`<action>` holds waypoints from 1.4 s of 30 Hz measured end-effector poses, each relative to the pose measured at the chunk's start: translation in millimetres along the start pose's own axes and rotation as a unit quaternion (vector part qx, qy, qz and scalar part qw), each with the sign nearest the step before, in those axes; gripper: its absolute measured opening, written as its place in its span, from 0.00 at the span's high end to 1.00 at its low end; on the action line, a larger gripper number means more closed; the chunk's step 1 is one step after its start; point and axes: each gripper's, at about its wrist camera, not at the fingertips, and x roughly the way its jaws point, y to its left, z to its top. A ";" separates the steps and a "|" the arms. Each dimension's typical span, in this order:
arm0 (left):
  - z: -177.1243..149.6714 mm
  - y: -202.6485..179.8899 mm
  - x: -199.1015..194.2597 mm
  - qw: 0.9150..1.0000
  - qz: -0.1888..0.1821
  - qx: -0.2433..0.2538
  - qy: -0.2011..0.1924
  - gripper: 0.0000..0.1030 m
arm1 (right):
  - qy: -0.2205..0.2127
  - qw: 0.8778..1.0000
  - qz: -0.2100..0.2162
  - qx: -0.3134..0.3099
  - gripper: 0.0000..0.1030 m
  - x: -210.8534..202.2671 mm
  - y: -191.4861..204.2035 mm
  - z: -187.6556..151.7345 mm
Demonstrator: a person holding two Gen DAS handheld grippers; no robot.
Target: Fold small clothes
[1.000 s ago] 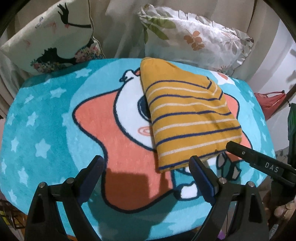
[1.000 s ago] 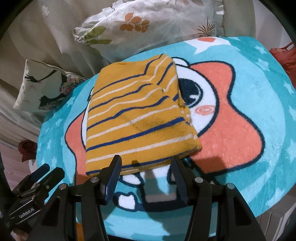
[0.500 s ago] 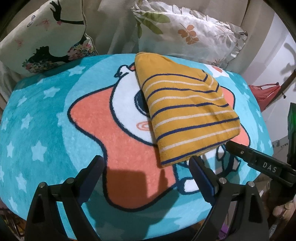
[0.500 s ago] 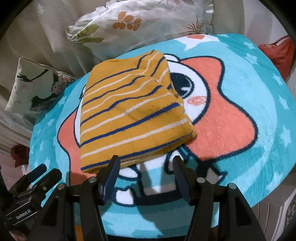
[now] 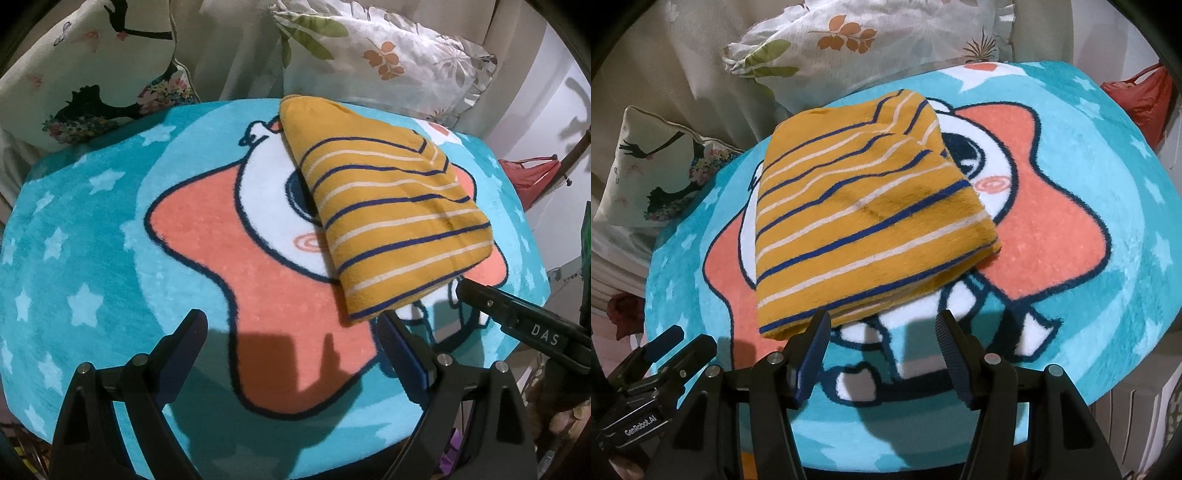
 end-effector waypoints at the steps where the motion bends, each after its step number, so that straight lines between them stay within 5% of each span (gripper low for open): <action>1: 0.2 1.9 0.1 1.000 0.000 0.000 0.000 0.10 | 0.000 1.000 -0.001 -0.001 0.38 0.2 1.8 0.1; 22: 1.9 1.2 -6.4 0.998 0.025 -0.047 -0.018 0.10 | -0.003 0.999 0.004 -0.048 0.38 0.7 14.2 15.7; 42: -15.9 -101.3 -10.7 0.996 0.047 -0.067 -0.031 0.10 | -0.001 0.998 0.024 -0.062 0.37 -26.9 -90.4 28.5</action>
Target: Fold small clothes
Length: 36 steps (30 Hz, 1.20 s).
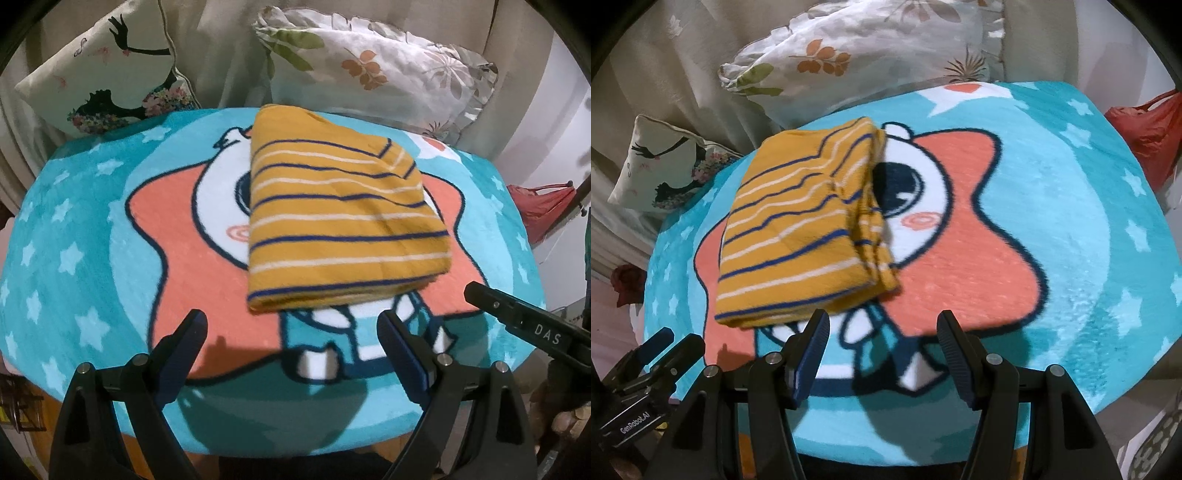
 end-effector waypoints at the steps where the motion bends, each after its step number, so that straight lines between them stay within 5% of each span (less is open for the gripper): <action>1: -2.0 -3.4 0.1 1.000 0.002 -0.001 0.001 0.10 | 0.001 1.000 0.001 -0.001 0.37 -0.7 -3.1 -1.1; 16: -20.0 -34.2 -17.4 1.000 0.016 -0.004 -0.021 0.10 | -0.001 1.000 0.019 -0.003 0.36 -12.3 -35.4 -16.2; 29: -23.0 -38.1 -72.8 0.986 0.028 -0.017 -0.161 0.10 | -0.011 0.999 0.027 -0.023 0.36 -19.7 -32.8 -25.8; 36: -25.9 -39.1 -83.5 0.983 0.049 -0.017 -0.178 0.10 | -0.020 0.998 0.032 -0.041 0.35 -23.5 -24.2 -26.2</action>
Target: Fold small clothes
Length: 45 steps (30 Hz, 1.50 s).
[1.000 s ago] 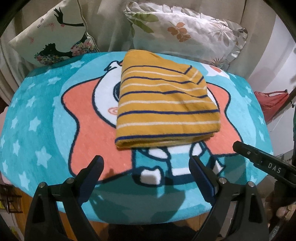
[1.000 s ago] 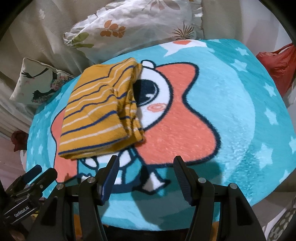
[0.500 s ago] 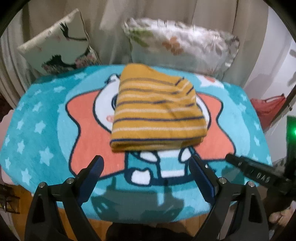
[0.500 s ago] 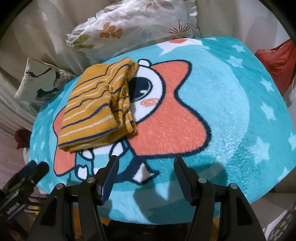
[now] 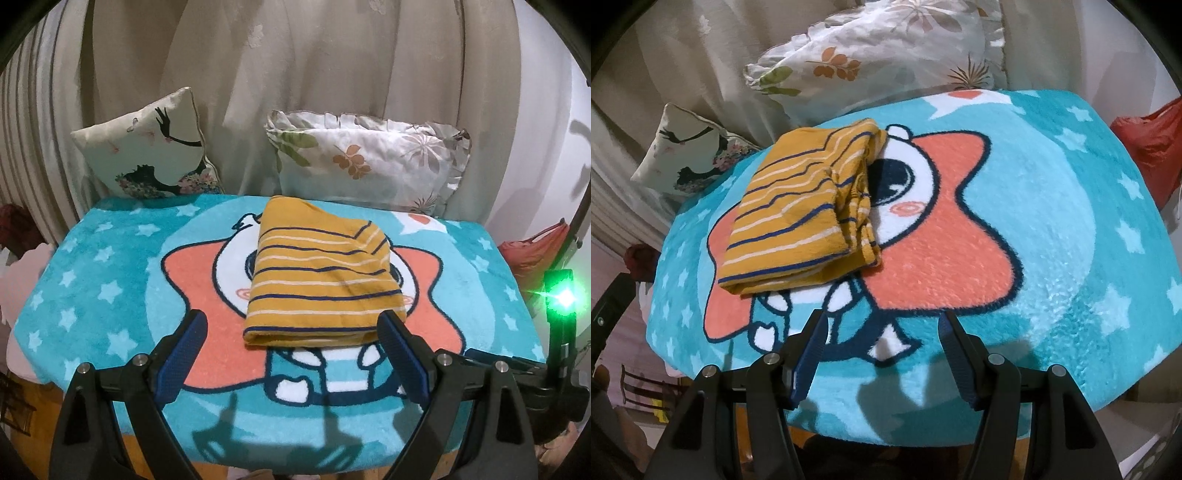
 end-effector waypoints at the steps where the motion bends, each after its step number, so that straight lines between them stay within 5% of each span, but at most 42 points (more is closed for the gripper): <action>1: -0.5 0.4 -1.7 1.000 0.003 0.000 -0.002 0.10 | -0.001 1.000 0.000 -0.003 0.35 -0.6 1.4 -0.5; 9: -2.9 -5.1 -6.2 0.998 0.054 0.020 0.004 0.10 | -0.005 1.000 0.002 -0.009 0.35 -3.7 3.3 -4.8; 17: -6.4 -13.1 -12.8 0.997 0.066 0.044 0.000 0.10 | -0.010 1.000 0.001 -0.005 0.34 -8.0 0.2 -6.4; 45: -10.0 5.1 12.8 0.998 0.037 0.013 0.049 0.10 | 0.002 0.999 -0.018 -0.031 0.33 3.5 16.6 -6.8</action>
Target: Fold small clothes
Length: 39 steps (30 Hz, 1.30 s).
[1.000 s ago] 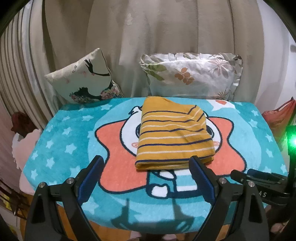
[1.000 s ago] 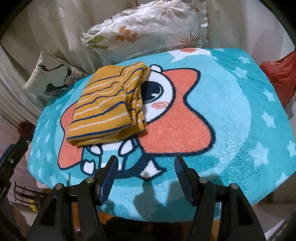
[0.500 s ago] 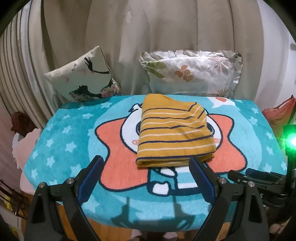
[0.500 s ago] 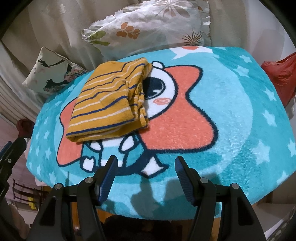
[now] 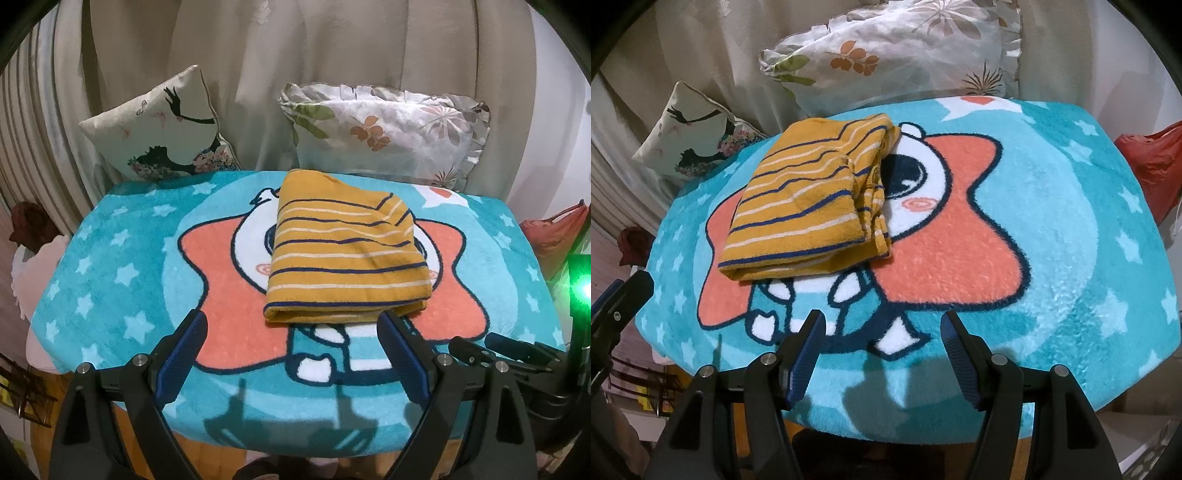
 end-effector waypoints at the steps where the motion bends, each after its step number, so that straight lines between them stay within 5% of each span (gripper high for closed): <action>1: 0.4 0.8 0.4 1.000 0.001 0.000 0.000 0.10 | 0.002 1.000 0.000 0.000 0.33 1.6 -0.1 0.6; 28: 15.9 -1.5 -12.5 0.998 -0.004 -0.009 -0.061 0.10 | -0.003 1.000 0.009 -0.011 0.32 7.6 0.1 11.5; 39: 17.5 -11.0 8.1 1.000 -0.013 -0.002 -0.021 0.10 | -0.001 1.000 0.009 -0.007 0.32 11.3 -8.9 17.8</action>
